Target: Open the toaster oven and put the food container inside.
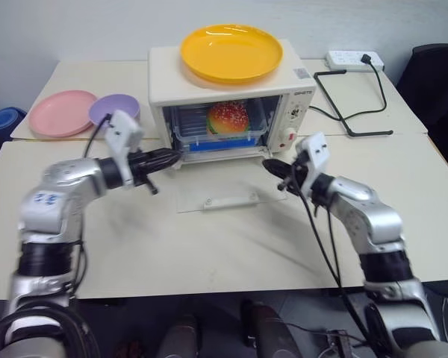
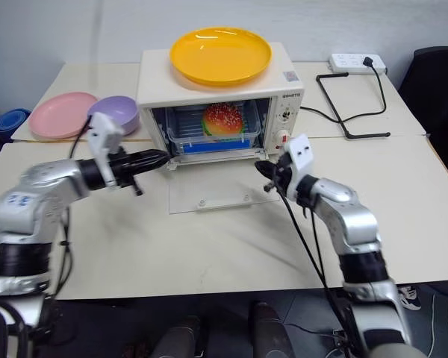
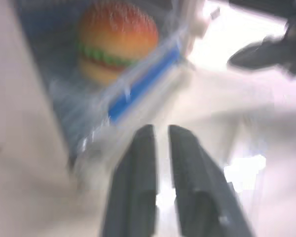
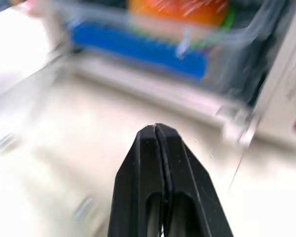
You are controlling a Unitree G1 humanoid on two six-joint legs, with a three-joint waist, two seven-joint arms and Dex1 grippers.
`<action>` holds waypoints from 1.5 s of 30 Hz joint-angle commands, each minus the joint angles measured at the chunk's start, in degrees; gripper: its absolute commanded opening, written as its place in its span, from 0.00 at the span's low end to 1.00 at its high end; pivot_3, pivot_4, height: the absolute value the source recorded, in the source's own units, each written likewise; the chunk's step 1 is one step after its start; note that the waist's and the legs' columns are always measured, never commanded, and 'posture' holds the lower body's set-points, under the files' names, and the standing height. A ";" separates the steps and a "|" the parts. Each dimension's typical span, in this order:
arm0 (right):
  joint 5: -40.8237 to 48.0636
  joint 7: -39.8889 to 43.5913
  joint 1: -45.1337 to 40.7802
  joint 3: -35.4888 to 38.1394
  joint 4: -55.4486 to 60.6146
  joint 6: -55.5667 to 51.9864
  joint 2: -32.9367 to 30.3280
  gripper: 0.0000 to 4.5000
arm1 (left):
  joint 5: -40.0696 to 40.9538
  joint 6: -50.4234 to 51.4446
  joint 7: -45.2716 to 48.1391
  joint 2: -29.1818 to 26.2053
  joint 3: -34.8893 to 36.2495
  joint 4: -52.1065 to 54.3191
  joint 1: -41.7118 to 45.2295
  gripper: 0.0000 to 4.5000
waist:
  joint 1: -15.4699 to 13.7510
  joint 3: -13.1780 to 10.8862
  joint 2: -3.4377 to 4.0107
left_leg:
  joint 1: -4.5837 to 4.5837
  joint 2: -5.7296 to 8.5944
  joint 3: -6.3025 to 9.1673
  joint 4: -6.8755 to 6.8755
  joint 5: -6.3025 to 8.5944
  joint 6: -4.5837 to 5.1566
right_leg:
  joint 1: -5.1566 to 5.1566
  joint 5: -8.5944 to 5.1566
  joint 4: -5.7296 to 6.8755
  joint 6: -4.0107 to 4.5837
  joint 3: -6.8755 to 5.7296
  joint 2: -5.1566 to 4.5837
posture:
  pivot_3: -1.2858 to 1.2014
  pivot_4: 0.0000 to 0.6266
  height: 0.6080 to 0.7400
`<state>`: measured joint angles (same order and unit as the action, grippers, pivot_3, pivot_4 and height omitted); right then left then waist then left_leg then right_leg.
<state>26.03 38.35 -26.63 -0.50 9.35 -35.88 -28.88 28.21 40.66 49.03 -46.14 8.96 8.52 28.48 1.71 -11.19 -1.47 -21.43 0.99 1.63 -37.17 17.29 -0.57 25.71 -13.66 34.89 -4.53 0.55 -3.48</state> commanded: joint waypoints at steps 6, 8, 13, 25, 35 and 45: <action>5.10 0.15 14.36 3.07 14.29 -7.13 -4.18 0.00 | 9.39 4.31 13.32 -14.51 14.68 7.27 -10.42 0.75 | -0.32 -0.01 -0.02 | 0.23 0.00 0.04 -0.17 -0.06 0.09 | -0.29 -0.07 -0.13 0.18 -0.01 -0.04 | 0.52 0.24 1.00; 3.87 -1.54 15.59 2.06 13.34 -6.33 -2.75 0.00 | 10.50 4.96 13.90 -15.71 16.21 7.45 -11.15 0.89 | -0.27 -0.01 -0.01 | 0.27 0.01 0.00 -0.24 -0.09 0.12 | -0.33 -0.07 -0.13 0.18 -0.03 -0.03 | 0.52 0.24 1.00; 0.87 -5.12 13.98 0.98 7.45 -3.35 1.28 0.00 | 10.25 4.26 11.18 -15.57 16.83 7.50 -10.27 1.00 | -0.09 -0.01 -0.02 | 0.30 0.03 -0.02 -0.20 -0.10 0.11 | -0.27 -0.08 0.02 0.19 -0.02 -0.01 | 0.52 0.24 1.00; 3.15 -5.99 3.15 7.04 2.78 -2.12 3.61 0.00 | 9.29 2.57 6.36 -14.30 15.20 7.14 -8.62 1.00 | -0.08 -0.02 0.00 | 0.30 0.03 -0.02 -0.15 -0.07 0.05 | -0.19 -0.06 0.12 0.17 -0.02 -0.02 | 0.52 0.24 1.00; 15.14 4.98 -5.73 16.24 3.79 -12.89 -12.55 0.20 | 8.88 0.96 6.45 -15.93 17.39 4.20 -8.45 1.00 | -0.31 -0.04 0.03 | 0.24 0.01 0.06 -0.02 -0.05 0.06 | -0.20 -0.08 -0.02 0.19 -0.04 -0.04 | 0.52 0.24 1.00; 19.42 14.16 1.00 21.07 4.96 -15.19 -24.75 0.97 | 9.55 1.41 8.81 -17.42 23.18 5.62 -13.32 1.00 | 0.00 -0.04 0.03 | 0.33 -0.03 -0.32 -0.10 0.02 0.19 | -0.21 -0.03 -0.06 0.10 0.13 0.02 | 0.52 0.24 1.00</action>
<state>44.16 51.80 -25.53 18.61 12.08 -51.37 -52.26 37.16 42.41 57.32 -61.96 29.27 12.77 15.23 1.71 -11.23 -1.44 -21.07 0.96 1.29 -37.28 17.31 -0.37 25.50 -13.69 34.88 -4.43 0.70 -3.45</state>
